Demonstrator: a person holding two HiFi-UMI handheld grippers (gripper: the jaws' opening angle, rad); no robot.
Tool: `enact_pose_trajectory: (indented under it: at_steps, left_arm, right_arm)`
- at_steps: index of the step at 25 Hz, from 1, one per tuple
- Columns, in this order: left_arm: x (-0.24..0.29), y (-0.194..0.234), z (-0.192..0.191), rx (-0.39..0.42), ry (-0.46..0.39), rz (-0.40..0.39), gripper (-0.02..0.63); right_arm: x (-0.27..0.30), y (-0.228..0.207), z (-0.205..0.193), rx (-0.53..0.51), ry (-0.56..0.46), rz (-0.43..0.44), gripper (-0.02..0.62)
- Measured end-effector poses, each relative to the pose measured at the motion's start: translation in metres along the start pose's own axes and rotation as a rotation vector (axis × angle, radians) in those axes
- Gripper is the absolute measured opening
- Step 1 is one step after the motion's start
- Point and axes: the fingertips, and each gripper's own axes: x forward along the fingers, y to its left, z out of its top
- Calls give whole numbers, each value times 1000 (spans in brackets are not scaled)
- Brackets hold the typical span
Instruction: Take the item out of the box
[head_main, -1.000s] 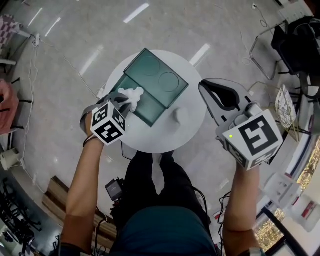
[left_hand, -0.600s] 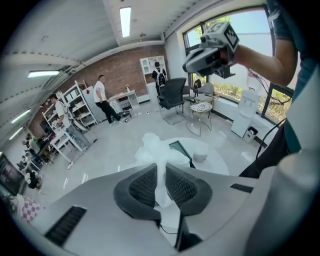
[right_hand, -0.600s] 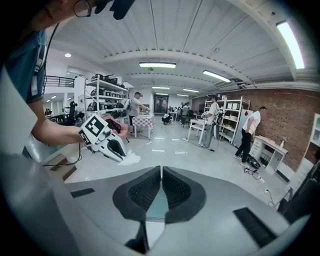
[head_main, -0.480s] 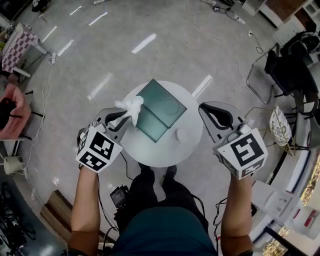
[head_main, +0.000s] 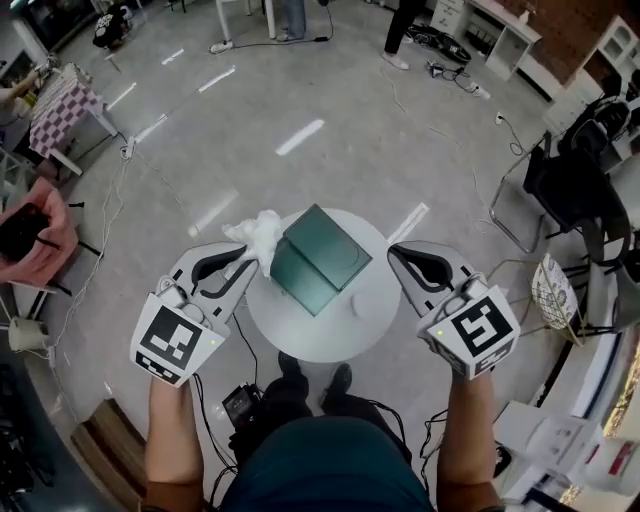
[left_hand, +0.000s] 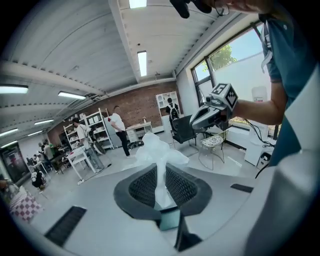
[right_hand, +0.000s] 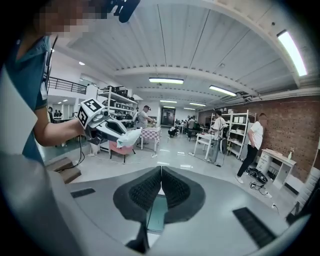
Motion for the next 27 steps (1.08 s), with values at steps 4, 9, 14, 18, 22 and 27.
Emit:
enact_pose_trajectory:
  at_steps: [4,9,14,18,22,27]
  left_arm:
    - [-16,-6,30,10,-49,14,63]
    - [-31,-14,50,26,-73,32,63]
    - [-41,-17,54,32,-74,36,63]
    - [-37,-19,60,37,-72,28,63]
    - [-34,-17,59,40,-74,19,63]
    - [-29,-16,57,45,-74,13,63]
  right_arm:
    - [-16,4,20,-13,-45,19,37]
    - [-31,8,36,-37,-61,27,37]
    - [-40,12,44,-50,-65,23,37]
    - [-44,6,47,-48,-64,14,37]
    - [-43,4,47,-47,-62,6,37]
    - [-40,2,45,-45,-59,0,38]
